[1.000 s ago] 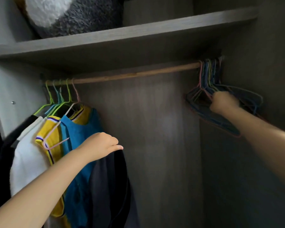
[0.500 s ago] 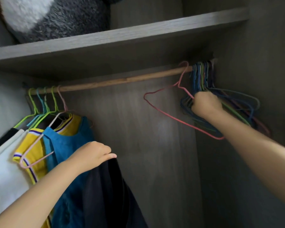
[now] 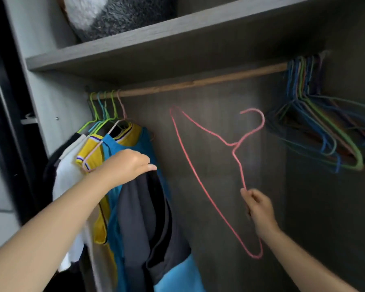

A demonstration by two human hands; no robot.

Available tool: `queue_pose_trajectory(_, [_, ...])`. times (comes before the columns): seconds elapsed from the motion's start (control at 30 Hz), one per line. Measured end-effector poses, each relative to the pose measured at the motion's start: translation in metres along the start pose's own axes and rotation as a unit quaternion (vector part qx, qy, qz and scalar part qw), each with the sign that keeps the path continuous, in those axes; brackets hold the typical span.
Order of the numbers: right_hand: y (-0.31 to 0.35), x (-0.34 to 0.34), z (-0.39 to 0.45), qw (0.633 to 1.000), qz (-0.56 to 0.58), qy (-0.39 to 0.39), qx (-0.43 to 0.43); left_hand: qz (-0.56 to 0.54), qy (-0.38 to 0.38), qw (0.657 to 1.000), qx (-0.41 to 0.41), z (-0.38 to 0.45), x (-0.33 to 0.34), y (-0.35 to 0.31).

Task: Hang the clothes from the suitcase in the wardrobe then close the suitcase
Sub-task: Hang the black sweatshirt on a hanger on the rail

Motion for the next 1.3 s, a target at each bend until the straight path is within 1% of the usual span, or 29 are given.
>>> queue_pose_trajectory(0.03, [-0.019,0.003,-0.004,0.998,0.03,0.013,0.055,0.015,0.004,1.0,-0.005,-0.003,-0.006,0.0])
queue_pose_trajectory(0.1, [-0.033,0.019,-0.012,0.978,0.102,0.079,0.163,0.041,0.019,0.999,-0.023,-0.016,-0.016,-0.001])
queue_pose_trajectory(0.13, [-0.034,0.029,-0.013,0.966,0.121,0.108,0.2,0.048,0.022,0.998,-0.031,-0.024,-0.02,-0.001])
queue_pose_trajectory(0.17, [-0.031,0.036,-0.011,0.962,0.116,0.128,0.211,0.053,0.028,0.998,-0.029,-0.029,-0.024,-0.003])
queue_pose_trajectory(0.2, [-0.029,0.041,-0.014,0.969,0.055,0.153,0.187,0.058,0.039,0.997,-0.036,-0.041,-0.027,-0.006])
queue_pose_trajectory(0.23, [-0.026,0.045,-0.015,0.975,-0.021,0.175,0.136,0.058,0.047,0.996,-0.043,-0.049,-0.03,-0.007])
queue_pose_trajectory(0.27, [-0.022,0.05,-0.02,0.975,-0.09,0.195,0.061,0.056,0.051,0.996,-0.054,-0.061,-0.033,-0.006])
queue_pose_trajectory(0.3, [-0.013,0.054,-0.026,0.969,-0.128,0.21,-0.022,0.059,0.057,0.995,-0.059,-0.07,-0.036,-0.007])
queue_pose_trajectory(0.33, [-0.003,0.057,-0.032,0.962,-0.136,0.221,-0.082,0.067,0.057,0.995,-0.057,-0.079,-0.038,-0.007])
queue_pose_trajectory(0.37, [0.006,0.06,-0.041,0.957,-0.126,0.237,-0.106,0.075,0.063,0.993,-0.061,-0.091,-0.04,-0.009])
queue_pose_trajectory(0.43, [0.023,0.067,-0.055,0.945,-0.104,0.291,-0.109,0.11,0.083,0.988,-0.065,-0.105,-0.042,-0.015])
queue_pose_trajectory(0.5, [0.032,0.074,-0.067,0.936,-0.038,0.351,-0.015,0.178,0.11,0.976,-0.054,-0.118,-0.045,-0.02])
queue_pose_trajectory(0.53, [0.036,0.074,-0.069,0.932,-0.015,0.361,0.023,0.208,0.119,0.97,-0.046,-0.122,-0.046,-0.021])
queue_pose_trajectory(0.57, [0.041,0.073,-0.074,0.931,-0.014,0.364,0.031,0.233,0.13,0.963,-0.045,-0.133,-0.048,-0.024])
queue_pose_trajectory(0.6, [0.048,0.07,-0.073,0.935,-0.028,0.354,0.005,0.247,0.13,0.959,-0.042,-0.138,-0.052,-0.023])
queue_pose_trajectory(0.67, [0.062,0.065,-0.073,0.937,-0.058,0.337,-0.066,0.252,0.115,0.961,-0.023,-0.15,-0.058,-0.023])
queue_pose_trajectory(0.77, [0.081,0.062,-0.074,0.925,-0.046,0.361,-0.11,0.222,0.071,0.972,0.007,-0.163,-0.065,-0.021])
queue_pose_trajectory(0.8, [0.086,0.063,-0.073,0.917,-0.045,0.378,-0.12,0.203,0.033,0.978,0.036,-0.165,-0.07,-0.023])
queue_pose_trajectory(0.87, [0.098,0.066,-0.072,0.894,-0.065,0.418,-0.149,0.209,-0.069,0.969,0.114,-0.168,-0.084,-0.024])
queue_pose_trajectory(0.9, [0.104,0.067,-0.071,0.882,-0.074,0.437,-0.163,0.218,-0.112,0.96,0.135,-0.169,-0.093,-0.024])
queue_pose_trajectory(0.93, [0.109,0.07,-0.072,0.871,-0.074,0.454,-0.172,0.214,-0.137,0.957,0.142,-0.171,-0.1,-0.021])
queue_pose_trajectory(1.03, [0.124,0.077,-0.074,0.851,-0.052,0.491,-0.178,0.182,-0.162,0.956,0.166,-0.172,-0.108,-0.016])
queue_pose_trajectory(1.2, [0.139,0.082,-0.055,0.857,-0.045,0.479,-0.185,0.146,-0.179,0.957,0.178,-0.179,-0.114,-0.012])
queue_pose_trajectory(1.3, [0.142,0.089,-0.072,0.84,-0.063,0.508,-0.18,0.106,-0.177,0.959,0.196,-0.183,-0.113,-0.017])
Point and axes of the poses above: each hand's wrist, its own z-axis towards the middle knuckle, its own x-axis out of the palm, y = z × x, the point moved 6 cm from there along z, towards the middle knuckle, and after that the axes turned 12 degrees about -y, right-handed, at the moved point
